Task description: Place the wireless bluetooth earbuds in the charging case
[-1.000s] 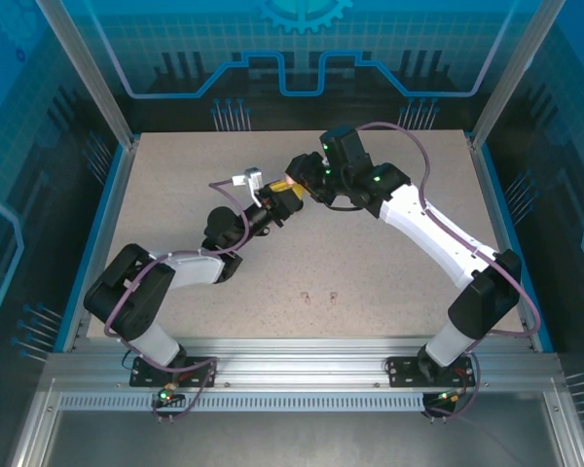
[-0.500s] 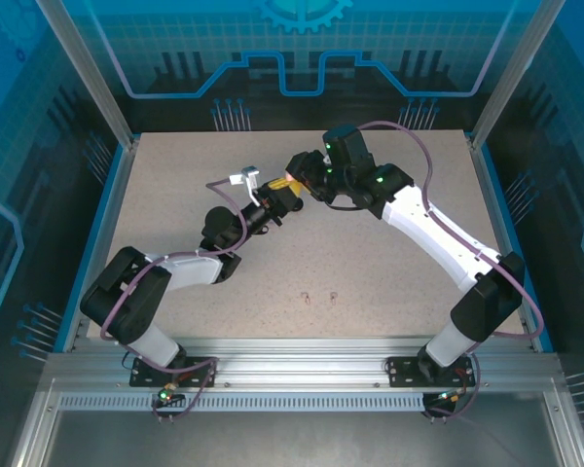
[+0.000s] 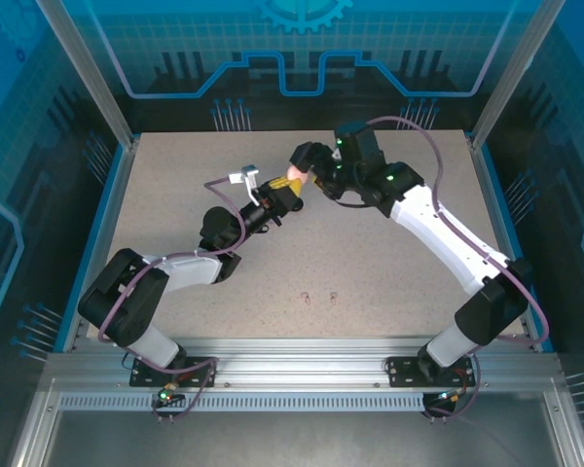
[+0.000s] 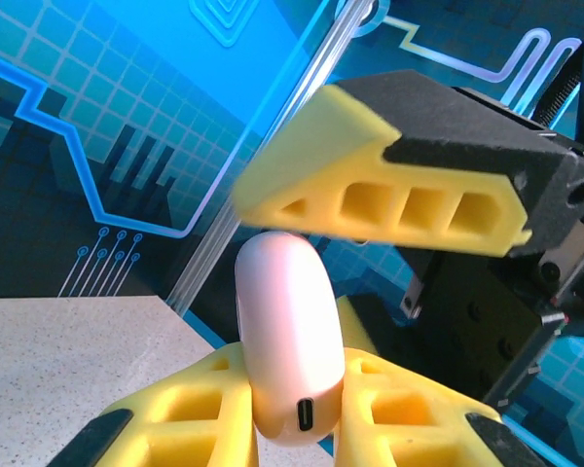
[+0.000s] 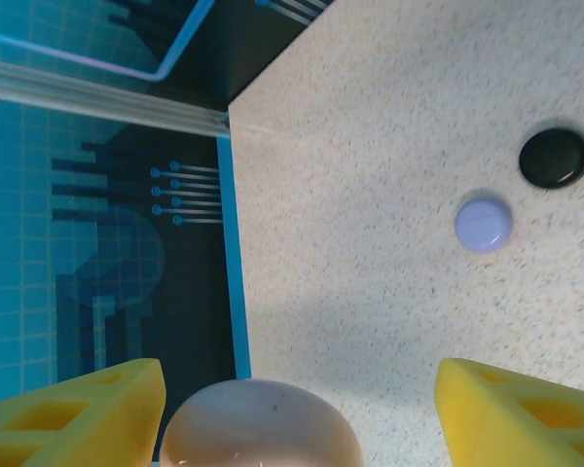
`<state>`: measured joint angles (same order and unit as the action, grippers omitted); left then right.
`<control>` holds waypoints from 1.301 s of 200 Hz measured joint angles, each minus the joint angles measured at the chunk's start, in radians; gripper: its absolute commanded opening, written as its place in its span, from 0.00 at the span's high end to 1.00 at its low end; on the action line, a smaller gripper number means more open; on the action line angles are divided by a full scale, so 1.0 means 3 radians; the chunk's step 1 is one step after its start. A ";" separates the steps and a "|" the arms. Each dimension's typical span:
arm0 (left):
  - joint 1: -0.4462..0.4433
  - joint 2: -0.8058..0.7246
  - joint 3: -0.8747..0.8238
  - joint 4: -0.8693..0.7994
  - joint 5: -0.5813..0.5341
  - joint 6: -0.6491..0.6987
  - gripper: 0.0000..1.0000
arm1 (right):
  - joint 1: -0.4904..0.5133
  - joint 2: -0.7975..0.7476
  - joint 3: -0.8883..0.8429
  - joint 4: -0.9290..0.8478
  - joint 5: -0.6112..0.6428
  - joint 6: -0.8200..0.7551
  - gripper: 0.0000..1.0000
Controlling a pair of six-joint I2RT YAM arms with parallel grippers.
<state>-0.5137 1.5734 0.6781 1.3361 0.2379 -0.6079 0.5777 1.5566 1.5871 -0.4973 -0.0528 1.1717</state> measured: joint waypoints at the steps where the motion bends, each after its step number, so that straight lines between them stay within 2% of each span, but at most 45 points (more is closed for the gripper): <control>1: 0.0000 0.0000 0.0000 0.0000 0.0001 0.0000 1.00 | -0.0005 -0.0008 -0.0003 0.0000 0.0001 -0.0006 0.26; 28: 0.0010 0.0000 0.0000 -0.0036 0.0083 -0.0056 1.00 | -0.0195 -0.0318 -0.0150 -0.0015 0.0061 -0.0318 0.26; 58: 0.0051 -0.0020 0.0003 -0.0183 0.0224 -0.0075 1.00 | -0.0375 -0.0609 -0.0334 0.0001 0.0013 -0.0894 0.26; 104: 0.0144 -0.0128 0.0164 -0.0580 0.0501 -0.0074 1.00 | -0.0495 -0.0645 -0.0454 0.0112 -0.0534 -0.2069 0.26; 138: 0.0198 -0.0146 0.0306 -0.0849 0.0726 -0.0075 1.00 | -0.0496 -0.0623 -0.0546 0.0195 -0.0980 -0.2669 0.28; 197: 0.0242 -0.0159 0.0356 -0.1133 0.0917 -0.0075 1.00 | -0.0496 -0.0512 -0.0669 0.0380 -0.1325 -0.2928 0.30; 260: 0.0242 -0.0170 0.0399 -0.1176 0.0946 -0.0075 1.00 | -0.0495 -0.0314 -0.0669 0.0441 -0.1335 -0.2927 0.35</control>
<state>-0.4412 1.5223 0.7979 0.9833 0.5217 -0.6304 0.4294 1.4624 1.3865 -0.3649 -0.4534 0.2935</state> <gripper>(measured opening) 0.205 0.665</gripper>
